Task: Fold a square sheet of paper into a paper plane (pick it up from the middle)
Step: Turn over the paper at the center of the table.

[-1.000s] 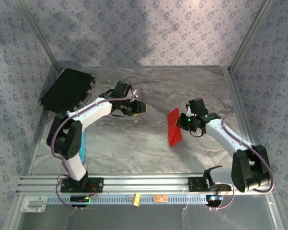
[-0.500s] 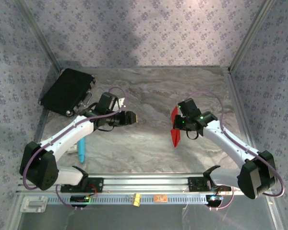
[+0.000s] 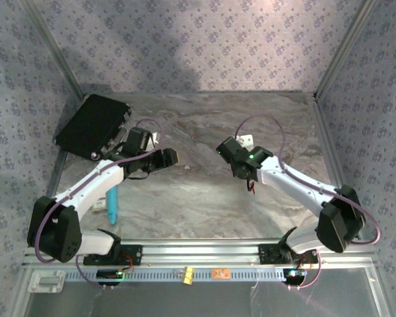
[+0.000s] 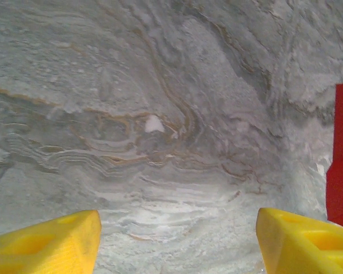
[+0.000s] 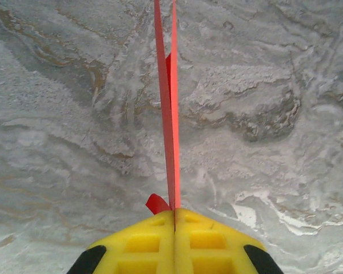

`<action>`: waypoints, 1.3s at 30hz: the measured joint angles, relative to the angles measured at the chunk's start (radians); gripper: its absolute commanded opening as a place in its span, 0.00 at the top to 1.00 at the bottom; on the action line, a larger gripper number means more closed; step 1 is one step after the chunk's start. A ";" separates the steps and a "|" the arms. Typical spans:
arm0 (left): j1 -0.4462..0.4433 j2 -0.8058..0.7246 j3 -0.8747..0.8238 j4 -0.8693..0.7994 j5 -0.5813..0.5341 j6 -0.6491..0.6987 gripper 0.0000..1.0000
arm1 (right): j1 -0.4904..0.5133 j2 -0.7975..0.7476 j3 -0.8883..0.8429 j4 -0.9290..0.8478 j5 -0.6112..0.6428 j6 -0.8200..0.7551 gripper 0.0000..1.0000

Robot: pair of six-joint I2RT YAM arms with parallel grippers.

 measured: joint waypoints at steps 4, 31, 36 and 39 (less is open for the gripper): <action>0.069 -0.004 -0.053 0.008 -0.007 -0.020 0.24 | 0.018 0.116 0.040 -0.009 0.055 0.023 0.96; 0.173 -0.052 -0.073 -0.033 0.011 -0.027 0.28 | 0.129 0.489 0.277 0.192 -0.420 0.077 0.44; 0.165 -0.015 -0.081 0.031 0.107 -0.031 0.30 | -0.033 0.218 0.013 0.425 -0.670 0.072 0.52; 0.129 0.048 -0.075 0.057 0.147 -0.031 0.33 | -0.158 0.092 -0.143 0.543 -0.781 0.095 0.64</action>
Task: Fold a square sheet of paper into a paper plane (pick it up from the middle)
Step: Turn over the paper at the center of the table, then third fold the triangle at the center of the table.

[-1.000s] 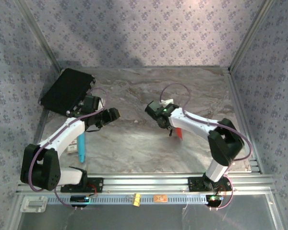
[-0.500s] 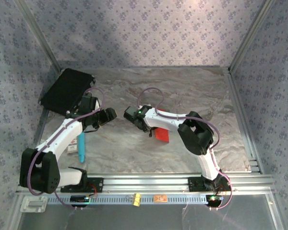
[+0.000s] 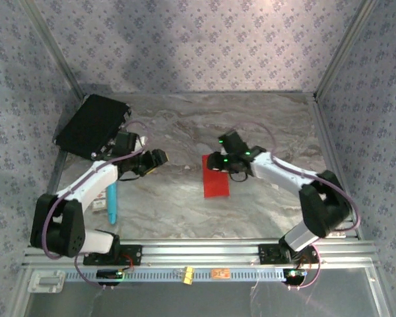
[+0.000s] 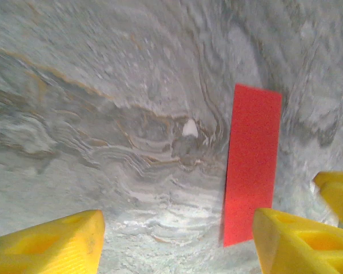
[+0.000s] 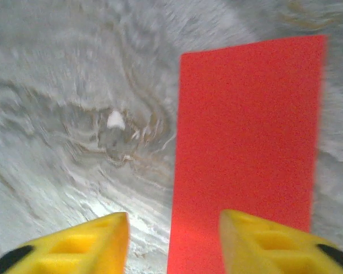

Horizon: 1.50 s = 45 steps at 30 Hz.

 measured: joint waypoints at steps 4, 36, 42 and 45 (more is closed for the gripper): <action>-0.095 0.089 0.032 0.017 0.018 -0.004 0.34 | -0.131 -0.049 -0.177 0.110 -0.127 0.029 0.83; -0.303 0.480 0.293 0.153 0.157 -0.109 0.39 | -0.283 0.137 -0.431 0.610 -0.513 0.134 0.91; -0.311 0.523 0.295 0.153 0.165 -0.131 0.43 | -0.283 0.137 -0.430 0.606 -0.510 0.134 0.91; -0.311 0.537 0.296 0.155 0.169 -0.139 0.46 | -0.283 0.137 -0.430 0.606 -0.509 0.134 0.91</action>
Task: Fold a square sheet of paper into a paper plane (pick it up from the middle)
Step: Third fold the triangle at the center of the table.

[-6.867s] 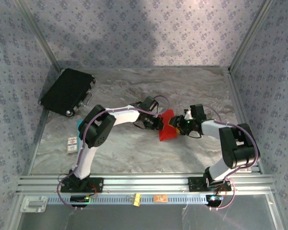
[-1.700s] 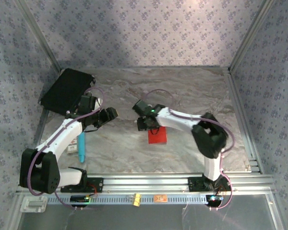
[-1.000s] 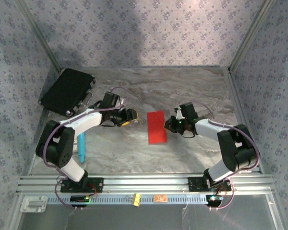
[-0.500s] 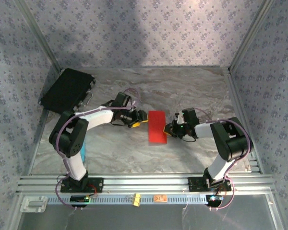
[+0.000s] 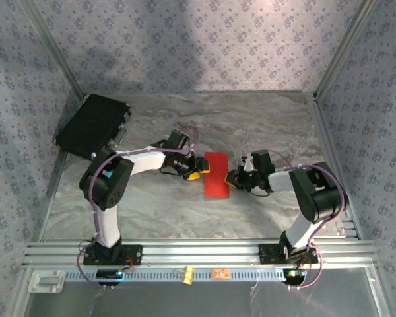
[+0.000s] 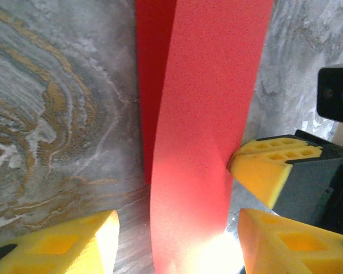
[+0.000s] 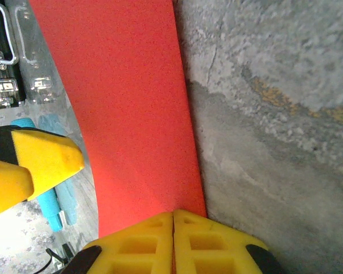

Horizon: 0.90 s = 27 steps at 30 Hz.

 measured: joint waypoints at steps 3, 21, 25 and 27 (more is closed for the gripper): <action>-0.001 0.018 0.000 0.024 0.018 -0.016 0.52 | 0.000 0.000 0.000 0.000 0.000 0.000 0.91; -0.015 0.044 0.000 0.100 0.059 -0.063 0.86 | 0.003 -0.011 -0.001 0.005 0.002 0.004 0.84; -0.014 0.044 -0.008 0.121 0.058 -0.077 0.98 | 0.007 -0.016 -0.001 0.003 0.008 0.003 0.81; -0.014 0.044 -0.014 0.130 0.058 -0.078 0.99 | 0.009 -0.021 0.000 0.000 0.010 0.001 0.72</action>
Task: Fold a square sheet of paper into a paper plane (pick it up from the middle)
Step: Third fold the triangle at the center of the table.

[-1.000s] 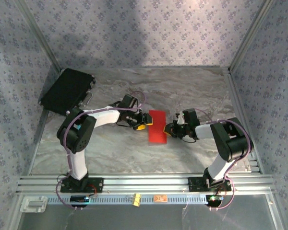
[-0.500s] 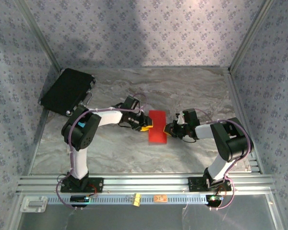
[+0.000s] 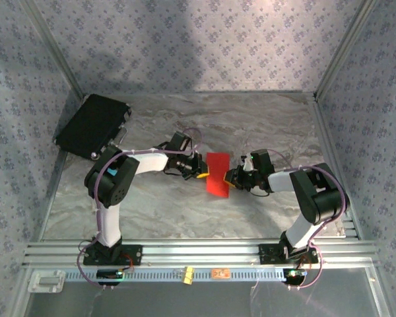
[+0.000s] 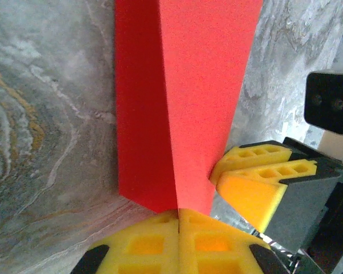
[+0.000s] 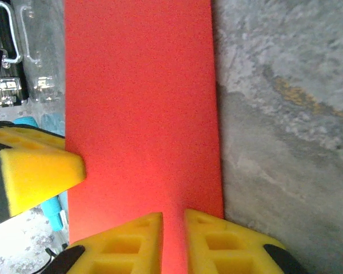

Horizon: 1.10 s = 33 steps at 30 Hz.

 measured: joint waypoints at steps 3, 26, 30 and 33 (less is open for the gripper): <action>0.002 -0.008 -0.017 0.006 -0.012 -0.002 0.99 | 0.010 -0.024 0.007 -0.014 0.005 -0.015 0.54; 0.074 -0.159 -0.140 0.014 -0.044 -0.034 0.99 | 0.666 -0.391 -0.010 -0.177 0.826 -0.720 0.39; 0.074 -0.159 -0.141 0.014 -0.043 -0.035 0.99 | 0.749 -0.328 -0.010 -0.111 0.950 -0.816 0.37; 0.074 -0.159 -0.140 0.014 -0.040 -0.034 0.99 | 0.791 -0.261 -0.008 -0.075 1.032 -0.874 0.36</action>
